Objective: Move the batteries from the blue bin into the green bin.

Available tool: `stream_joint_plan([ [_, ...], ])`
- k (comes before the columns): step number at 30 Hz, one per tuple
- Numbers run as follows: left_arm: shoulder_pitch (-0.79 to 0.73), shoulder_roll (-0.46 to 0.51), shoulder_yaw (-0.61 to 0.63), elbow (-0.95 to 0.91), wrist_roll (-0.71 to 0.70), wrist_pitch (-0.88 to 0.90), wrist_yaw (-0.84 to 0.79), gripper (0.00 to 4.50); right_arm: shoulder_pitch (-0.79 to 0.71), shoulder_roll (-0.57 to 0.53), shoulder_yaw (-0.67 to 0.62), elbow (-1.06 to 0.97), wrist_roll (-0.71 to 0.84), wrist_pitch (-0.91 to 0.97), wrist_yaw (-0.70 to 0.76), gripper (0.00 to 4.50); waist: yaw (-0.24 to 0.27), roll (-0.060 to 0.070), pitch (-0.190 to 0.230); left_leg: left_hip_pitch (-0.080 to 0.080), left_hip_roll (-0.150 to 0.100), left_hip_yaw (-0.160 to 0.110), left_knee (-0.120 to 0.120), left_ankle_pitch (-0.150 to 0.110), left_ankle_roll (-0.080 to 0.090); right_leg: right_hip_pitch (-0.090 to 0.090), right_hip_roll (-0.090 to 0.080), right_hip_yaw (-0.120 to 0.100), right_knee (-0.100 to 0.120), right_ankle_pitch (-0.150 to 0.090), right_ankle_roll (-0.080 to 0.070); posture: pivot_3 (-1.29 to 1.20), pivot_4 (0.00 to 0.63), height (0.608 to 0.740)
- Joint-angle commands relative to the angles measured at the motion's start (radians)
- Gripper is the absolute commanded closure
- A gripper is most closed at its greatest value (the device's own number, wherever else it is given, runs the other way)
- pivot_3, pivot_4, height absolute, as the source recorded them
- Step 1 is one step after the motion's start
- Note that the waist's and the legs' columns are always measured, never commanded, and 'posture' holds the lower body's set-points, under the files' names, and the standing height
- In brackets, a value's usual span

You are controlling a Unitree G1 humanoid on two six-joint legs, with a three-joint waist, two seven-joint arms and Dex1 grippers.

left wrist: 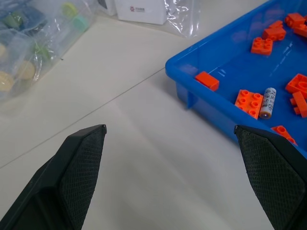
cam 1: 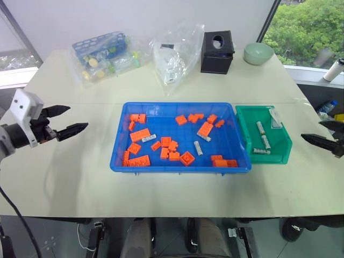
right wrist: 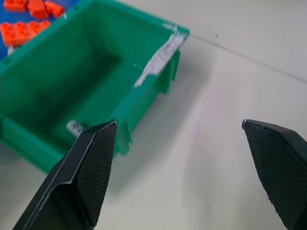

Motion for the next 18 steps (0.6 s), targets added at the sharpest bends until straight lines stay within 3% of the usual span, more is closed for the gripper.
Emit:
stream_joint_plan([
  [1,0.027,0.001,0.026,-0.034,0.025,-0.059,0.009,0.0,-0.01,0.003,-0.011,-0.018,0.006,-0.007,-0.012,0.18,0.0,0.0,0.0,0.0,0.0,0.0,0.0,0.0,0.0,0.0,0.0,0.0,0.0,0.0,0.0,0.0,0.15,0.736],
  [18,0.022,-0.004,0.041,-0.063,-0.001,-0.037,0.036,0.0,-0.032,0.025,0.019,-0.032,-0.012,0.014,-0.045,0.18,0.0,0.0,0.0,0.0,0.0,0.0,0.0,0.0,0.0,0.0,0.0,0.0,0.0,0.0,0.0,0.0,0.15,0.736],
])
